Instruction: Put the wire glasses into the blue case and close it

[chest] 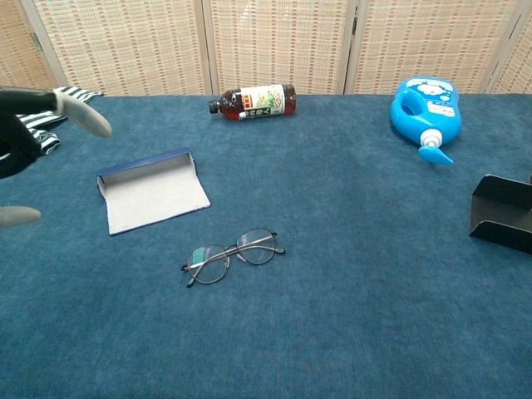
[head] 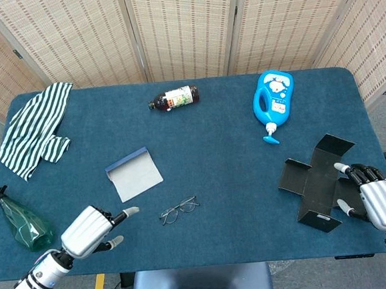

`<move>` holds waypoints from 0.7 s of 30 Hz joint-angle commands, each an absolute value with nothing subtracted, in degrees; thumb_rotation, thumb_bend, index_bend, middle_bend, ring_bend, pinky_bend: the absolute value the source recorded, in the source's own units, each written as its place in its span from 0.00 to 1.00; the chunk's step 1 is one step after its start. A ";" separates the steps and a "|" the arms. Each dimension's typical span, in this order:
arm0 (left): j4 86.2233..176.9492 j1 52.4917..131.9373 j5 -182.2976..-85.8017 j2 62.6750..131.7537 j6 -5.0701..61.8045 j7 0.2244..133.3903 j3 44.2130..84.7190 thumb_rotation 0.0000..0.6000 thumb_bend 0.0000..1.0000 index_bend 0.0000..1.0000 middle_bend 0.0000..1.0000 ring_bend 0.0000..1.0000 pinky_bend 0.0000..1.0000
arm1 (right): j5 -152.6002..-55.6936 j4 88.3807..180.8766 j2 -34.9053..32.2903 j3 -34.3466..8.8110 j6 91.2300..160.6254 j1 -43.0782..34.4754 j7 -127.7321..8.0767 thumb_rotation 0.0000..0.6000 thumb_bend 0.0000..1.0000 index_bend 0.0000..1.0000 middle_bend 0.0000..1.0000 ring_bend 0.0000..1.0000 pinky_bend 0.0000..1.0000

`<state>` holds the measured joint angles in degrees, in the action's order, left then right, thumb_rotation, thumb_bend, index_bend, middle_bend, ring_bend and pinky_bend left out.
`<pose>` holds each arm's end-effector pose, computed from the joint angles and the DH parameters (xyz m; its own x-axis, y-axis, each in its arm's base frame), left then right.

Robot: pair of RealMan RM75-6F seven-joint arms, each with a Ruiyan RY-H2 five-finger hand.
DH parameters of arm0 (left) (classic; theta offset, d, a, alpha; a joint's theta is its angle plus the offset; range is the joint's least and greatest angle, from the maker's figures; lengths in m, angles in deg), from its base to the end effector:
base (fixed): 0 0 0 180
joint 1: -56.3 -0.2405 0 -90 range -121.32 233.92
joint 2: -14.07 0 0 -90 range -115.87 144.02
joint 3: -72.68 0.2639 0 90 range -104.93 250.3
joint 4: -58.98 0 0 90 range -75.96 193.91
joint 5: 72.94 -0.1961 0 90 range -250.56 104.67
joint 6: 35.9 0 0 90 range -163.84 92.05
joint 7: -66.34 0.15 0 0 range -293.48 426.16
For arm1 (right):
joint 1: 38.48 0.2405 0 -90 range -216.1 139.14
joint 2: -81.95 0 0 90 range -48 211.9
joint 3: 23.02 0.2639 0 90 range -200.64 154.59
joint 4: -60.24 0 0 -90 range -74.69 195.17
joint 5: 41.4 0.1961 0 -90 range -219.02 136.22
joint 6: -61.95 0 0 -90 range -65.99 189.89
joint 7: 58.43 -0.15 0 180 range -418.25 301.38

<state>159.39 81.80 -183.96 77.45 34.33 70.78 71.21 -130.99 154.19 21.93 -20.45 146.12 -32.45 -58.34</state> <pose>-0.1706 0.2339 0.1107 0.5197 0.0428 0.8533 0.6107 -0.7171 -0.3359 -0.3004 -0.1911 0.1889 0.4427 -0.0105 0.8966 -0.8934 -0.0904 0.4400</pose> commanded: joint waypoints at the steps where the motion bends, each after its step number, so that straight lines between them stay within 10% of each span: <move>1: 158.97 89.05 -182.79 81.15 24.24 68.76 70.02 1.00 0.32 0.25 0.97 0.95 1.00 | -130.70 154.14 21.99 -20.44 145.93 -32.46 -58.34 1.00 0.26 0.17 0.29 0.23 0.23; 10: 156.72 96.24 -172.76 87.31 9.60 72.60 68.89 1.00 0.59 0.22 1.00 1.00 1.00 | -130.32 154.03 22.06 -20.36 145.53 -32.30 -58.40 1.00 0.26 0.17 0.29 0.23 0.23; 21: 153.93 99.49 -160.94 94.24 2.50 82.08 68.36 1.00 0.61 0.20 1.00 1.00 1.00 | -129.71 154.08 22.20 -20.24 144.95 -32.10 -58.20 1.00 0.26 0.17 0.29 0.23 0.23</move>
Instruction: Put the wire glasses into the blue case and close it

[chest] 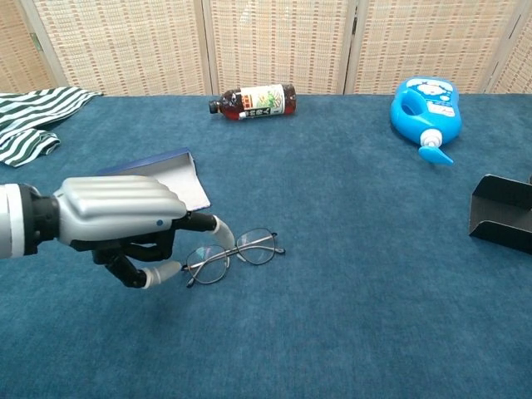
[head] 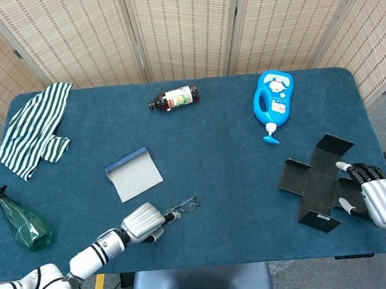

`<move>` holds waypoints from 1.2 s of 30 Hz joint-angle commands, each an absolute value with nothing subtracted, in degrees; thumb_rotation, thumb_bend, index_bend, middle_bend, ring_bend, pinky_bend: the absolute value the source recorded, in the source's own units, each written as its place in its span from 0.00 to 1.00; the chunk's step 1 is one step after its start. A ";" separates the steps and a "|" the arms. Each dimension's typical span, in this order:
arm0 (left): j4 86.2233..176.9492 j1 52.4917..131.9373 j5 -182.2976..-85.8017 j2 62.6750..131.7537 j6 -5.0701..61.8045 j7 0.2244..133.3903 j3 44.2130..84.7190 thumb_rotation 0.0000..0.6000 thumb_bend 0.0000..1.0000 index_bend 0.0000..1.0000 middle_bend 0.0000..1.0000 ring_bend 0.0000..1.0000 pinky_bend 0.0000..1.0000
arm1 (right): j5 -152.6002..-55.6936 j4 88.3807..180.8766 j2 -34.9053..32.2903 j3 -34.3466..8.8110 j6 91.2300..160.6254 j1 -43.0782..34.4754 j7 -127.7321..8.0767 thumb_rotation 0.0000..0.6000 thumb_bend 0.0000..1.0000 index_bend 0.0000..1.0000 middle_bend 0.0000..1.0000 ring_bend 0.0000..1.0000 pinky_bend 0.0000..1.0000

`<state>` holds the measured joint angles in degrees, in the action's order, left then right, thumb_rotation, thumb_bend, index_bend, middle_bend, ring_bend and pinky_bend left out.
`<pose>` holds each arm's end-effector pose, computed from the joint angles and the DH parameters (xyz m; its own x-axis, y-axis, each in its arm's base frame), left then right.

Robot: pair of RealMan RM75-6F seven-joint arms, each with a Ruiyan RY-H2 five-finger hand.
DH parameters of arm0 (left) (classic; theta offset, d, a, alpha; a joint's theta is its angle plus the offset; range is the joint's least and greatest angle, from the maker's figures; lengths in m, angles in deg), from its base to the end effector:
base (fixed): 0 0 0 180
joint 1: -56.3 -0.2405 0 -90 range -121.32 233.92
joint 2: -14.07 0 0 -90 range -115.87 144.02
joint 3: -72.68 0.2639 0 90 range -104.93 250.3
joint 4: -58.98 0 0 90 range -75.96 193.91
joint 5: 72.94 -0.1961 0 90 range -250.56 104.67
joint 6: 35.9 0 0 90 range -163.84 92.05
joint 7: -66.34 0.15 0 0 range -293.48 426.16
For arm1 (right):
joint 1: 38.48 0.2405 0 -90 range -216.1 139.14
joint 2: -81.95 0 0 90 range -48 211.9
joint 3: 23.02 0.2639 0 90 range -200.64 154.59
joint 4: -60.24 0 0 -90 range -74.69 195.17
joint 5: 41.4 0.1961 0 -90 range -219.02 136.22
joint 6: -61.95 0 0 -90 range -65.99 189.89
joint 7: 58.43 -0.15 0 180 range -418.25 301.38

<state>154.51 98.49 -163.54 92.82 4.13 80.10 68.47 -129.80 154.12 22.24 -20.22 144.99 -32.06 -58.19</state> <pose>-0.1330 0.2810 -0.0098 0.6994 0.2997 0.6488 0.5754 -0.7746 -0.2625 -0.3033 -0.1942 0.1900 0.4500 -0.0225 0.8928 -0.8912 -0.0758 0.4473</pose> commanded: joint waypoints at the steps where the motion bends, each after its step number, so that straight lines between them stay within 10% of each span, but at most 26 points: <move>1: 153.89 99.77 -159.93 94.56 2.01 82.72 68.31 1.00 0.62 0.20 1.00 1.00 1.00 | -129.65 154.05 22.17 -20.27 144.94 -32.13 -58.24 1.00 0.26 0.17 0.29 0.23 0.23; 19: 150.56 104.36 -142.80 100.52 1.22 96.47 69.22 1.00 0.63 0.19 1.00 1.00 1.00 | -129.22 152.97 22.23 -20.49 146.13 -33.29 -59.60 1.00 0.26 0.17 0.29 0.23 0.23; 36: 158.75 104.82 -128.37 90.82 11.12 110.25 75.13 1.00 0.63 0.22 1.00 1.00 1.00 | -130.15 152.27 22.00 -20.62 147.33 -33.89 -60.76 1.00 0.26 0.17 0.29 0.23 0.23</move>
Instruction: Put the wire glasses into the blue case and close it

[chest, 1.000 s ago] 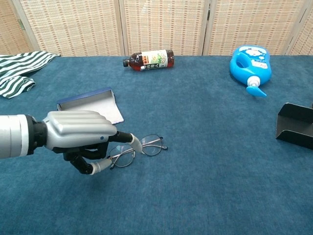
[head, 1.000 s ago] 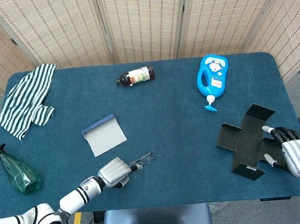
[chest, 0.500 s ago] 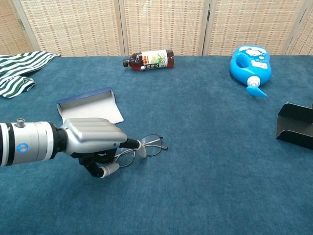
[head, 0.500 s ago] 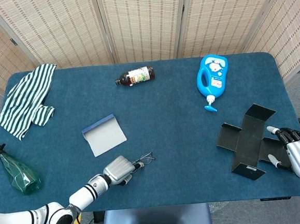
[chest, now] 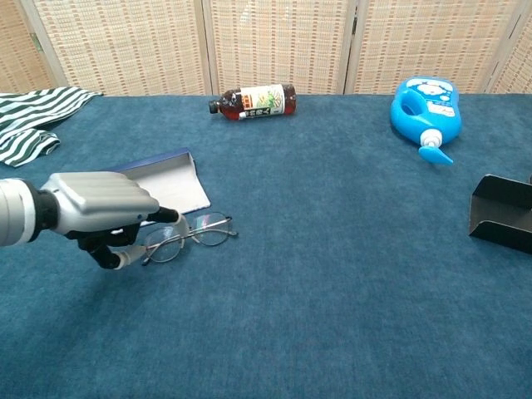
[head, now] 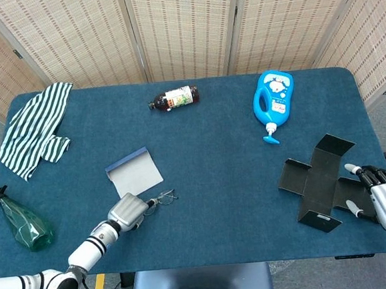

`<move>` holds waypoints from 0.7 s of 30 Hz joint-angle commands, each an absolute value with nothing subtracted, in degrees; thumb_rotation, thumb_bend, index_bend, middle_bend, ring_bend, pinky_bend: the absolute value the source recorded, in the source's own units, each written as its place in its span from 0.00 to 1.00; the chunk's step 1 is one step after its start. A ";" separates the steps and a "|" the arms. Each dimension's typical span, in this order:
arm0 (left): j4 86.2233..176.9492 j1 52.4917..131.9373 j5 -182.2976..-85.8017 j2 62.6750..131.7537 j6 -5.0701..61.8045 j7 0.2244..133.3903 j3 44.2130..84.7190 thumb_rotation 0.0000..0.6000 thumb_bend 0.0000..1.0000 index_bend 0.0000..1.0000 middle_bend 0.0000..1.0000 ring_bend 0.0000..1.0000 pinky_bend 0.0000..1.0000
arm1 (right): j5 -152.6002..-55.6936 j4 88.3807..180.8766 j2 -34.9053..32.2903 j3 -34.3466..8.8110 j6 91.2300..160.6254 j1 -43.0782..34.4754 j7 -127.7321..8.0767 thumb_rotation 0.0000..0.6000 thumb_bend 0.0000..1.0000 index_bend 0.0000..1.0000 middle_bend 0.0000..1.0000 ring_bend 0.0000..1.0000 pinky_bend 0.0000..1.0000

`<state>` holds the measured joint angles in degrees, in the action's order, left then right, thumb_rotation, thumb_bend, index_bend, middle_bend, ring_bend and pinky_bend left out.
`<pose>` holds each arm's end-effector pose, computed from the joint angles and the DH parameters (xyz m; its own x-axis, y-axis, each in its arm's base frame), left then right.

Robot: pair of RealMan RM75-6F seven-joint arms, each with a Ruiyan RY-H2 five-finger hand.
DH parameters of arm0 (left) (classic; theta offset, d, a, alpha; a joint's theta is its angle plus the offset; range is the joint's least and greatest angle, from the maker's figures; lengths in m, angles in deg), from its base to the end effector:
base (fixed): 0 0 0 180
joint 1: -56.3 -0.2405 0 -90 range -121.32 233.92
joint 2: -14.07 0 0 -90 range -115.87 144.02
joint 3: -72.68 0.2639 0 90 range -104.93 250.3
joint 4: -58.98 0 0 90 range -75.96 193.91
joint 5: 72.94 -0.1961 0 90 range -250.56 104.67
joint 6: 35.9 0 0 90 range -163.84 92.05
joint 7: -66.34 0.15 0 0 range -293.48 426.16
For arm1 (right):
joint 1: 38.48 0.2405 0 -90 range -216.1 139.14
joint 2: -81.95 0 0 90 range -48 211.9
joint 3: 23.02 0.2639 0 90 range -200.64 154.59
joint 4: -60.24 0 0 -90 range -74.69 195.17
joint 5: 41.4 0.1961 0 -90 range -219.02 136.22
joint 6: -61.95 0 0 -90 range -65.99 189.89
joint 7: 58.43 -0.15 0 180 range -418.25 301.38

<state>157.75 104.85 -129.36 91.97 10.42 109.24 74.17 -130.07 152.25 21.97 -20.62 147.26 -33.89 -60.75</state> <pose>-0.1605 0.3063 -0.0021 0.8163 0.3031 0.4917 0.5594 -0.6269 -0.5423 -0.3125 -0.1836 0.1958 0.4333 -0.0044 0.9013 -0.9003 -0.0489 0.4326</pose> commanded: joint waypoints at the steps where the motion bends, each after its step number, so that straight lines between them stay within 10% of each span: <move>1: 159.35 104.84 -127.76 90.19 11.52 110.63 75.50 1.00 0.63 0.22 1.00 1.00 1.00 | -130.25 152.29 22.01 -20.60 147.42 -33.90 -60.77 1.00 0.26 0.17 0.29 0.23 0.23; 21: 155.67 106.70 -121.92 94.34 11.28 100.60 69.66 1.00 0.45 0.29 1.00 1.00 1.00 | -129.83 151.07 21.99 -20.61 147.38 -34.28 -62.31 1.00 0.26 0.17 0.29 0.23 0.23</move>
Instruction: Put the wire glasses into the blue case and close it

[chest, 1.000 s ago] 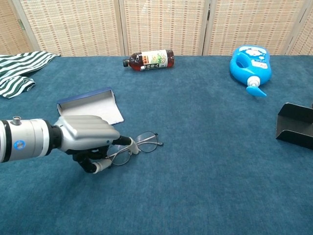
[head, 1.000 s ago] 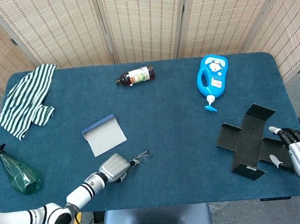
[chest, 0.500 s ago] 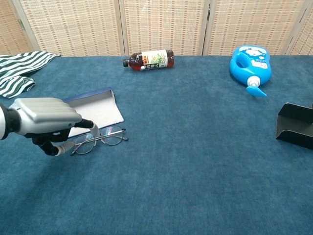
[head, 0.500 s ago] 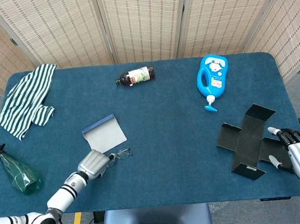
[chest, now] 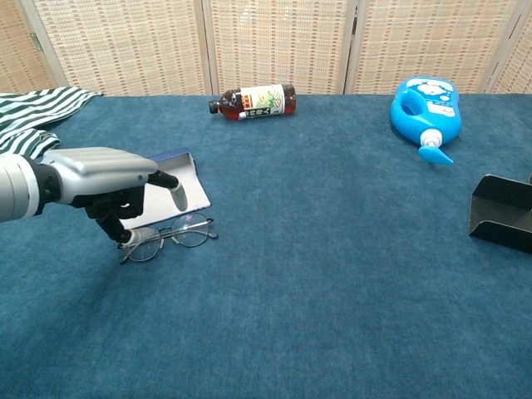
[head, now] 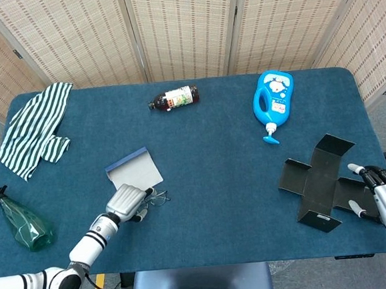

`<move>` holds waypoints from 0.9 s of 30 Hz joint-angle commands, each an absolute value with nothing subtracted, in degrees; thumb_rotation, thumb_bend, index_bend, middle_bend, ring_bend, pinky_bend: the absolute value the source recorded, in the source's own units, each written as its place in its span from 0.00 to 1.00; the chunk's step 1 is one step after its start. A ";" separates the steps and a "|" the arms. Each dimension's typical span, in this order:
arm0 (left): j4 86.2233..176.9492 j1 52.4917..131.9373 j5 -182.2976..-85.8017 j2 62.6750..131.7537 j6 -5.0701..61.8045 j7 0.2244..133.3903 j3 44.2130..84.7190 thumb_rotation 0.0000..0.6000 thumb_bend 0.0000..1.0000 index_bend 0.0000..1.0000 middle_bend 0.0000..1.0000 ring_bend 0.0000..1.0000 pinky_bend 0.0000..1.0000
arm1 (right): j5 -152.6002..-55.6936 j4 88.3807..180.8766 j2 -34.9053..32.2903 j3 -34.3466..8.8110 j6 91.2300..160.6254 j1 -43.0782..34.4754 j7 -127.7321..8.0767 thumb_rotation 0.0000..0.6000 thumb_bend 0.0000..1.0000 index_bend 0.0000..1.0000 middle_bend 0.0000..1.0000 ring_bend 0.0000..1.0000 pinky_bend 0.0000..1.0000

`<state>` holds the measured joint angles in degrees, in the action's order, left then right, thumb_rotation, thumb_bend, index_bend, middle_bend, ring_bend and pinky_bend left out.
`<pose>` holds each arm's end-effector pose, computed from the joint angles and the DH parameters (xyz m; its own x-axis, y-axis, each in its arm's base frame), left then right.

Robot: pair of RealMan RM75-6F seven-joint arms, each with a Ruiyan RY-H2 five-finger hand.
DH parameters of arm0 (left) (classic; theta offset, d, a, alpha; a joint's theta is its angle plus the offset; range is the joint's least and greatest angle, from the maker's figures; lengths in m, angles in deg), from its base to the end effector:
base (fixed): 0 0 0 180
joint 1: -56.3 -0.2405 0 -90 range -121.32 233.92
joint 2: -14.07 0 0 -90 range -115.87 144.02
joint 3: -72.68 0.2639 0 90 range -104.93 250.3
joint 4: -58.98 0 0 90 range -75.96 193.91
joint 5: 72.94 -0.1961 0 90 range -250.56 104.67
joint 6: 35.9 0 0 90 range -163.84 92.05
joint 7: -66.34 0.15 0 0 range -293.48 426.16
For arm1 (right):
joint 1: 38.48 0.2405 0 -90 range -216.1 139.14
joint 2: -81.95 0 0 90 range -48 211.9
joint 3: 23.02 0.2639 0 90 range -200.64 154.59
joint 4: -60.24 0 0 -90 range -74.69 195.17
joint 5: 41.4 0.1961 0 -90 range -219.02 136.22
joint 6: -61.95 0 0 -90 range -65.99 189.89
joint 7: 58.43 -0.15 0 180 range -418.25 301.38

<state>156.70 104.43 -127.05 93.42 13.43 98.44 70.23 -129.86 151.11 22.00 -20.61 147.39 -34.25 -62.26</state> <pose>-0.1489 0.3234 0.0034 0.6409 0.3791 0.6675 0.7499 -0.4953 -0.4387 -0.3176 -0.1820 0.1986 0.4274 -0.0041 0.9040 -0.9035 -0.0381 0.4270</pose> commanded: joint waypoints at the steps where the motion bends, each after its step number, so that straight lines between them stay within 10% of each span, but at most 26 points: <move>1: 155.63 107.13 -120.75 94.43 11.26 101.10 69.62 1.00 0.45 0.29 1.00 1.00 1.00 | -129.82 151.03 21.97 -20.61 147.42 -34.31 -62.39 1.00 0.26 0.17 0.29 0.23 0.23; 27: 158.64 111.97 -115.43 95.57 18.05 106.59 72.95 1.00 0.45 0.23 1.00 1.00 1.00 | -129.30 150.46 22.10 -20.64 148.17 -35.41 -63.21 1.00 0.26 0.17 0.29 0.23 0.23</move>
<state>159.50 112.58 -114.34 95.06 16.96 107.09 72.83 -129.29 150.46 22.11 -20.64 148.17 -35.41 -63.21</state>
